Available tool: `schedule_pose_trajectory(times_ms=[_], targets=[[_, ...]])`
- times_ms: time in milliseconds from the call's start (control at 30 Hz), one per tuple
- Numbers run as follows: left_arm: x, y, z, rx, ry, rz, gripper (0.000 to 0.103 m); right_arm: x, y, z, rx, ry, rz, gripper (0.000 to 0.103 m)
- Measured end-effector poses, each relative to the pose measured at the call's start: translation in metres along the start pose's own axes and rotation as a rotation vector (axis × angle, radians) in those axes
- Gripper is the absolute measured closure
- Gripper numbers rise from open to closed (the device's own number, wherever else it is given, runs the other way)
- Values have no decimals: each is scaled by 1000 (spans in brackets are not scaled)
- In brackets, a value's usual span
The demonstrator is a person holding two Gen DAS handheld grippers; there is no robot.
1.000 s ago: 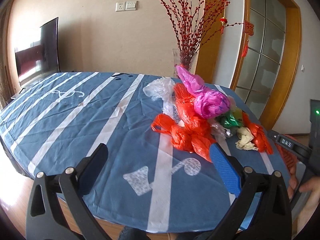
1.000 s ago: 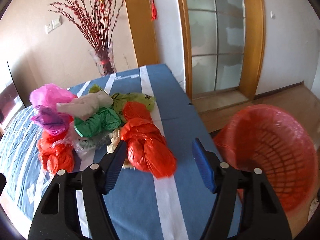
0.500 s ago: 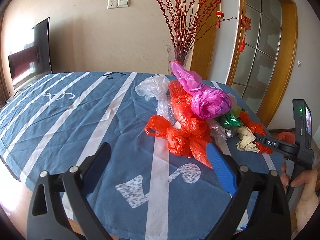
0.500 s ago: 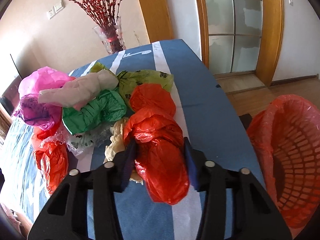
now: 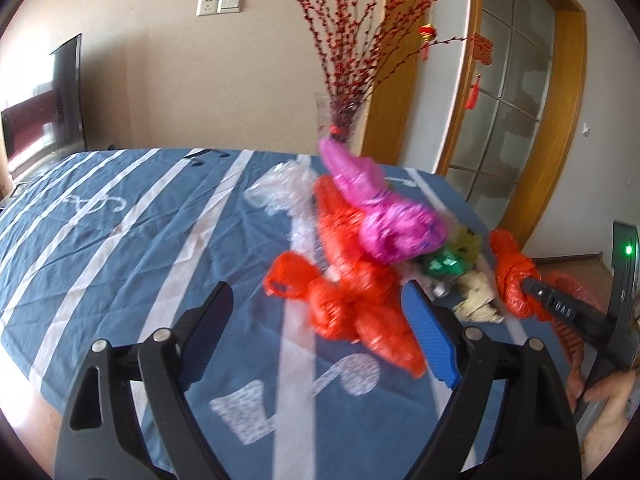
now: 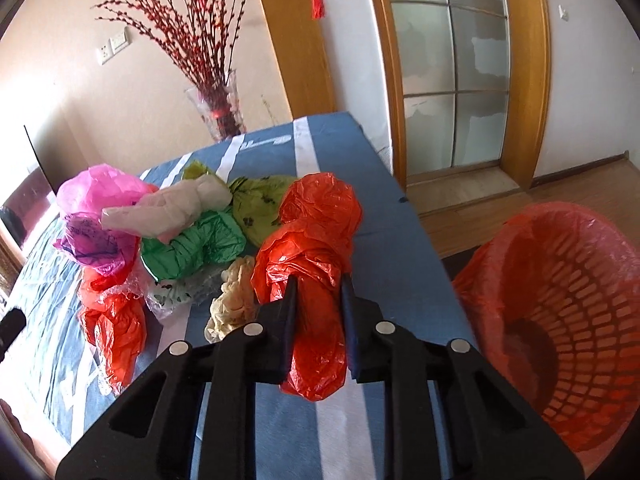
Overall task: Collect trash
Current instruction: 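Grasp the pink plastic bag with the left tool while the right tool holds the red bag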
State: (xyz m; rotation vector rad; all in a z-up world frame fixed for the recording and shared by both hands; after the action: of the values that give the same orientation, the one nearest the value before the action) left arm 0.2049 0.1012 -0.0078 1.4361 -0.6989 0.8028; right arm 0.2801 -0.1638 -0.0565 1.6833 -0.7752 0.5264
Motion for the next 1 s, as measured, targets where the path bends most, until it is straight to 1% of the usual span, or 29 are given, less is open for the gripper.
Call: schedule_pose_trajectory(times_ms=[100, 167, 233, 367, 433, 500, 567, 600, 633, 700, 733, 767, 800, 867, 1000], targets=[[15, -2, 12, -45, 2, 6, 19, -1, 9, 5, -7, 5, 12, 82], [26, -5, 23, -76, 6, 6, 22, -3, 13, 8, -15, 6, 13, 82], [38, -11, 34, -91, 2, 1, 25, -6, 16, 13, -32, 10, 13, 82], [53, -29, 50, -87, -17, -20, 29, -10, 18, 21, -48, 11, 7, 82], [57, -41, 56, -72, -27, -47, 29, -10, 19, 23, -57, 15, 8, 82], [56, -56, 60, -20, -58, -80, 30, -11, 19, 24, -60, 17, 7, 82], [51, -70, 61, 10, -75, -130, 37, -13, 20, 25, -60, 18, 7, 82], [48, -74, 59, 9, -70, -146, 38, -13, 21, 24, -60, 22, 7, 82], [45, -78, 56, 5, -61, -163, 43, -14, 22, 24, -61, 28, 9, 82], [39, -84, 50, 0, -45, -187, 59, -15, 23, 21, -64, 41, 11, 82], [36, -85, 47, -7, -40, -195, 74, -16, 24, 20, -65, 49, 12, 82], [34, -86, 45, -19, -34, -200, 82, -17, 25, 19, -66, 55, 15, 82], [32, -86, 41, -39, -22, -204, 85, -17, 27, 18, -65, 60, 17, 82], [31, -82, 36, -56, -14, -187, 90, -17, 30, 15, -63, 67, 24, 82], [34, -62, 29, -85, -47, -117, 93, -16, 36, 14, -56, 70, 34, 82]])
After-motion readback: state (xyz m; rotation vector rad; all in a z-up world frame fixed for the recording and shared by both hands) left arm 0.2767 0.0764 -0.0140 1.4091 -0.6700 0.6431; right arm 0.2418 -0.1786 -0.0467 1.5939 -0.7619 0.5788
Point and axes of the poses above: each gripper's, at about its wrist camera, not at the fingertips, and y roughly against the way its jaws point, z to its right, x to its top, the point moved 4 cm from there along -y, roughly the way its jaws point, and after that the axes turned 6 degrees about -y, right-handed, at the moved point
